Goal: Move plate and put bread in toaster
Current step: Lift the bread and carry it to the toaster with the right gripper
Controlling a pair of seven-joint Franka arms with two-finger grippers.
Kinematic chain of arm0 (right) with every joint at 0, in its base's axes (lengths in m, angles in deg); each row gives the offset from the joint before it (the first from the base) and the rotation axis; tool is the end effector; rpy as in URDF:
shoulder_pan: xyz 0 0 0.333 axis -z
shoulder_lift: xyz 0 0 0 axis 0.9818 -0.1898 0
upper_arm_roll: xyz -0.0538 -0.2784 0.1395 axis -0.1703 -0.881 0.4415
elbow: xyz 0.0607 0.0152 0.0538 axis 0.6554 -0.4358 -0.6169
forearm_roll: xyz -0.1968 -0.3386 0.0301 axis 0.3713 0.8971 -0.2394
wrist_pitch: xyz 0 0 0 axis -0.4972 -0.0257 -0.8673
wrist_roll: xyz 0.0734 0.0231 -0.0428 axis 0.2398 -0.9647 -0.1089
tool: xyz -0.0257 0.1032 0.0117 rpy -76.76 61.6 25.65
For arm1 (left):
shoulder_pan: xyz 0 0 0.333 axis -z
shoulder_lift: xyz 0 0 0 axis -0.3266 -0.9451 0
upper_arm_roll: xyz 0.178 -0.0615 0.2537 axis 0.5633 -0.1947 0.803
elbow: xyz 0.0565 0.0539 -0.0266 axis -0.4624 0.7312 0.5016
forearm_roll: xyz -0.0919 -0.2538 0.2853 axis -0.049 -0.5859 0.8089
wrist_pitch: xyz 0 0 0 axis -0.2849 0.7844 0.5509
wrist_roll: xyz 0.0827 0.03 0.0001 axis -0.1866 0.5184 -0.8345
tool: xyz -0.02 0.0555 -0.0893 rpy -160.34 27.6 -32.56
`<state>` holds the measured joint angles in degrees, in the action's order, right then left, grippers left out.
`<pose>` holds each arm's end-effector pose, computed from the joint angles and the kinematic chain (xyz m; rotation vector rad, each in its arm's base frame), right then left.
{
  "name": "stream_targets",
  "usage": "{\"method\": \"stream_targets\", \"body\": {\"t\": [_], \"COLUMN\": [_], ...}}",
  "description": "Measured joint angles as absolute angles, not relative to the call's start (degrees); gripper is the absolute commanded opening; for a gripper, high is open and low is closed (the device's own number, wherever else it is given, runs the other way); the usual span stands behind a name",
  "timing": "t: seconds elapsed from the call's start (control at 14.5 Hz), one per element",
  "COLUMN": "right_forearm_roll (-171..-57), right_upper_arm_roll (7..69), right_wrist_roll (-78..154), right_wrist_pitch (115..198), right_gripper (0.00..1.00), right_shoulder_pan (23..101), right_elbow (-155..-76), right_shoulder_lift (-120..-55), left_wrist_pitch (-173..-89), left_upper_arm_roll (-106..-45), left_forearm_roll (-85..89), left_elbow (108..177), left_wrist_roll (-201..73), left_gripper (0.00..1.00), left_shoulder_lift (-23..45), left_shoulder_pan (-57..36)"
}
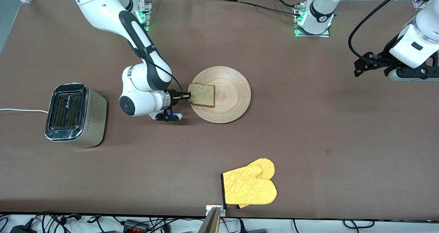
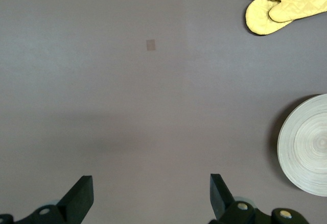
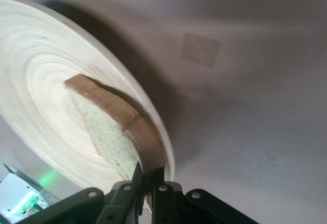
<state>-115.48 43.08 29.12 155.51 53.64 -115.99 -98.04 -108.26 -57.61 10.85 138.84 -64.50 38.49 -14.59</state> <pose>0.5599 0.3043 0.2204 -2.6241 0.0226 0.6182 0.5467 -0.0459 0.5974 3.1388 0.0649 -0.0064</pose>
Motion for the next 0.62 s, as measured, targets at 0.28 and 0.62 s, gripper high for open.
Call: {"method": "stream_targets", "body": {"t": [0.28,0.62], "right_forearm_roll": [-114.8,-104.1], "right_upper_arm_roll": [41.6,33.5], "right_wrist_roll": [28.6,25.0], "right_wrist_pitch": [153.6,138.7], "right_gripper": [0.00,0.00], "right_shoulder_pan": [53.6,54.0], "right_elbow": [-115.0,-108.1], "right_shoulder_lift": [-93.6,-87.9], "left_wrist_pitch": [-108.3,-108.0], "left_upper_arm_roll": [-57.2,-57.2], "left_forearm_roll": [10.8,10.8], "left_elbow": [138.8,138.8], "left_wrist_roll": [-64.5,-64.5], "left_gripper": [1.00,1.00], "left_shoulder_lift": [38.5,38.5], "left_shoulder_pan": [-14.7,-14.7]}}
